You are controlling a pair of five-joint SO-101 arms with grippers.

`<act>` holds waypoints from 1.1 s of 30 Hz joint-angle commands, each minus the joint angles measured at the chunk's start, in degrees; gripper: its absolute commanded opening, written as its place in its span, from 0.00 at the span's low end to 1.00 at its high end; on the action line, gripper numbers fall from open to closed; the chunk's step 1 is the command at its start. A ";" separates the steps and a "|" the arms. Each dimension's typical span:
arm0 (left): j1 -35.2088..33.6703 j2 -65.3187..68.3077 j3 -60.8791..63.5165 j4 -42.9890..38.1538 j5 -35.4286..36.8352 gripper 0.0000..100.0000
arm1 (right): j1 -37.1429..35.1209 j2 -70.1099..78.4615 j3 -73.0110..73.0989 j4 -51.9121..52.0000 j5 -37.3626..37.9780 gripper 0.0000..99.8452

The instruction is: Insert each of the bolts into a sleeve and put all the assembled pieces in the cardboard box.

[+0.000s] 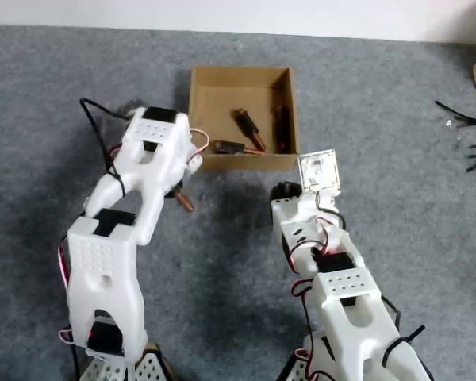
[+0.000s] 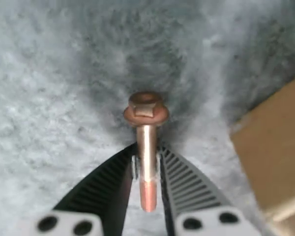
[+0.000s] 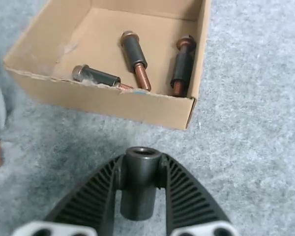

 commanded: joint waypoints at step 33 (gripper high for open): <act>-0.40 -105.98 78.37 -32.26 -32.00 0.00 | -4.62 -47.87 23.60 -1.19 0.70 0.00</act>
